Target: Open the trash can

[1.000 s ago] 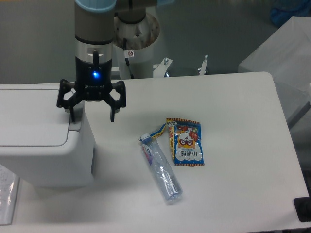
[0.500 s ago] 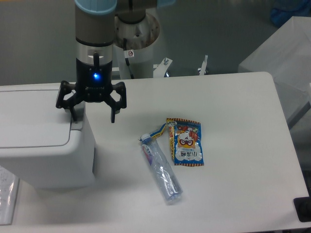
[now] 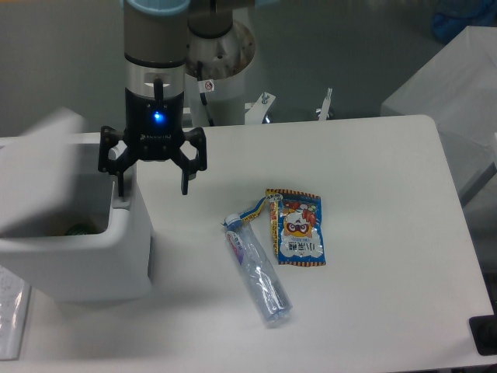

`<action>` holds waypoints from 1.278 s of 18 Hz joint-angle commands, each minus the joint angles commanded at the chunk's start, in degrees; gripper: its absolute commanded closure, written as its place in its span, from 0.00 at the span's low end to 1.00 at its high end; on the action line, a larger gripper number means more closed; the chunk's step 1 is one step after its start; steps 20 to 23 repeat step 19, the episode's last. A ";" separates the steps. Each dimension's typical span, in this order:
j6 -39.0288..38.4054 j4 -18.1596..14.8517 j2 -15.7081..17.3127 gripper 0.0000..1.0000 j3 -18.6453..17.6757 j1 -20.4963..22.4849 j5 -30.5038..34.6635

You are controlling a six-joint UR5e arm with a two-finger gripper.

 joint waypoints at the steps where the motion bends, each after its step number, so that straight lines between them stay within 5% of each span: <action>1: -0.09 0.00 -0.09 0.00 0.26 0.18 0.00; 7: 1.40 -0.44 1.67 0.00 2.63 7.89 0.09; 10: 11.64 -1.14 2.63 0.00 2.38 11.24 1.31; 14: 27.73 -9.04 3.25 0.00 2.55 16.51 5.79; 16: 34.34 -10.45 3.16 0.00 2.20 18.71 7.11; 23: 37.96 -11.16 3.08 0.00 1.85 21.09 7.82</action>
